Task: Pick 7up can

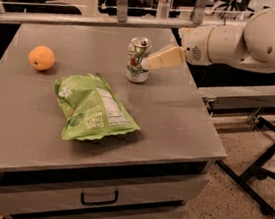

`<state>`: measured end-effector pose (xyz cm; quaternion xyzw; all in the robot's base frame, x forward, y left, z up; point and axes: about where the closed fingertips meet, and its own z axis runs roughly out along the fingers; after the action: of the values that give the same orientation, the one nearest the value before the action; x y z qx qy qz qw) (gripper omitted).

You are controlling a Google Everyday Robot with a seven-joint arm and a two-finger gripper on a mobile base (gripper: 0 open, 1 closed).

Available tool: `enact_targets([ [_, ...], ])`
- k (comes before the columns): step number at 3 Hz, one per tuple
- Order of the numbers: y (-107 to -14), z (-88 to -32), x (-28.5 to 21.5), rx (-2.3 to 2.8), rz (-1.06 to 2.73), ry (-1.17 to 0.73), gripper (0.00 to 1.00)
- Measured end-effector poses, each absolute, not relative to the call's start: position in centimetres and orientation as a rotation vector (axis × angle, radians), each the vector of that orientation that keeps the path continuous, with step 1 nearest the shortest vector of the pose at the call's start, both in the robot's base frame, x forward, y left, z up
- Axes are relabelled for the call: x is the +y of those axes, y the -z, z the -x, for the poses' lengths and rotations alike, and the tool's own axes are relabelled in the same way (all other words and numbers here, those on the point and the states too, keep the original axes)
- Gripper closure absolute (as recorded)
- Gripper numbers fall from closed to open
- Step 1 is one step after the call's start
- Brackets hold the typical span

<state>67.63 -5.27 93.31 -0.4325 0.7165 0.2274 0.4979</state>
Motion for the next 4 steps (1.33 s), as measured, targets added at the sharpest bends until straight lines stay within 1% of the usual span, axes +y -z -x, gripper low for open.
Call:
enact_targets([
  [2, -91.2, -69.7, -1.6, 1.732, 1.009, -0.592, 0.0],
  [3, -90.5, -69.8, -0.6, 1.727, 0.989, -0.607, 0.26],
  [4, -91.0, -69.8, -0.5, 1.703, 0.982, -0.601, 0.49],
])
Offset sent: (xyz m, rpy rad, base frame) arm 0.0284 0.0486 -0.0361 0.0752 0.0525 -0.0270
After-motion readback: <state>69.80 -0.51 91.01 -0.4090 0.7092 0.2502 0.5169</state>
